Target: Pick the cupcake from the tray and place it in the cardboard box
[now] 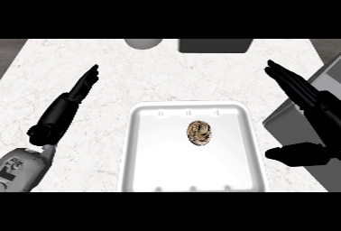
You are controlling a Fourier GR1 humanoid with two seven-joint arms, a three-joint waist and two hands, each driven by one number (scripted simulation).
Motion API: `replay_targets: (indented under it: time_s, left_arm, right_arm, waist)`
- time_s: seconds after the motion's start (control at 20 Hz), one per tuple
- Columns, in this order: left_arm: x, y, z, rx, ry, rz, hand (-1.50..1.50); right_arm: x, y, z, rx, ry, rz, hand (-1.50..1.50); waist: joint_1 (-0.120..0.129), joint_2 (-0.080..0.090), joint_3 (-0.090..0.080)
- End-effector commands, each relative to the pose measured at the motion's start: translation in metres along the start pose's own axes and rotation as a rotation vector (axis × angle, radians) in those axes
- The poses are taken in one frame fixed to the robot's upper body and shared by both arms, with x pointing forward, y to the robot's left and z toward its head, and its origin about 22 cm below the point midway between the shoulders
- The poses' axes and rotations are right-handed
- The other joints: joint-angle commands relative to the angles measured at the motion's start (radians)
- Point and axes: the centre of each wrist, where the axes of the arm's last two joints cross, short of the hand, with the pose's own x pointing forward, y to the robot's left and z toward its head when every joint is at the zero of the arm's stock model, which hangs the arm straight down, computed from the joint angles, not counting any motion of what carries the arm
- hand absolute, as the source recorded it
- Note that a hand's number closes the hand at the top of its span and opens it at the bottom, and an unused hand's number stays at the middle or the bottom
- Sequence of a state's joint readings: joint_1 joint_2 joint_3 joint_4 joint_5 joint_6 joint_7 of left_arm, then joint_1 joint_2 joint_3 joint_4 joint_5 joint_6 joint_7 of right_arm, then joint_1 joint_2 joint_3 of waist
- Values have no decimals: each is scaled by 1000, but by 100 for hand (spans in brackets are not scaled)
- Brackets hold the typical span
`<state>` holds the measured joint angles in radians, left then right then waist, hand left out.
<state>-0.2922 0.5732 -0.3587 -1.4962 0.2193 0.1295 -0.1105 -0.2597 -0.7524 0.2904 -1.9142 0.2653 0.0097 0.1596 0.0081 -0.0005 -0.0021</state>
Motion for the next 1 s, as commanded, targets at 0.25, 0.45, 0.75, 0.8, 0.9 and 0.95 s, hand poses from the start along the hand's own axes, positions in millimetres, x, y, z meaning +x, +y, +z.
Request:
replay_targets:
  time_s: [0.25, 0.45, 0.75, 0.8, 0.9, 0.95]
  left_arm:
    - [2, -5, 10, -27, 7, 16, 0]
    - [10, 14, -7, -14, -6, -4, 0]
    - [-11, 17, 9, -3, -6, -10, 0]
    - [-2, 2, -2, -2, 4, -1, 0]
    - [-7, 5, 3, -7, 1, 13, 0]
    - [-14, -5, 17, 1, 8, 5, 0]
  right_arm:
    - [75, 33, -20, 340, 82, 265, -150]
    - [103, 54, -33, 409, 136, 376, -150]
    - [140, 80, -46, 496, 211, 404, -150]
    - [144, 77, -40, 510, 233, 389, -150]
    - [143, 91, -56, 522, 265, 393, -150]
    - [156, 83, -51, 523, 253, 401, -150]
  waist:
    - [19, -3, 0]
    - [8, -2, 0]
    - [-2, 0, 1]
    - [-9, -2, 1]
    - [-4, 0, 1]
    - [-3, -3, 1]
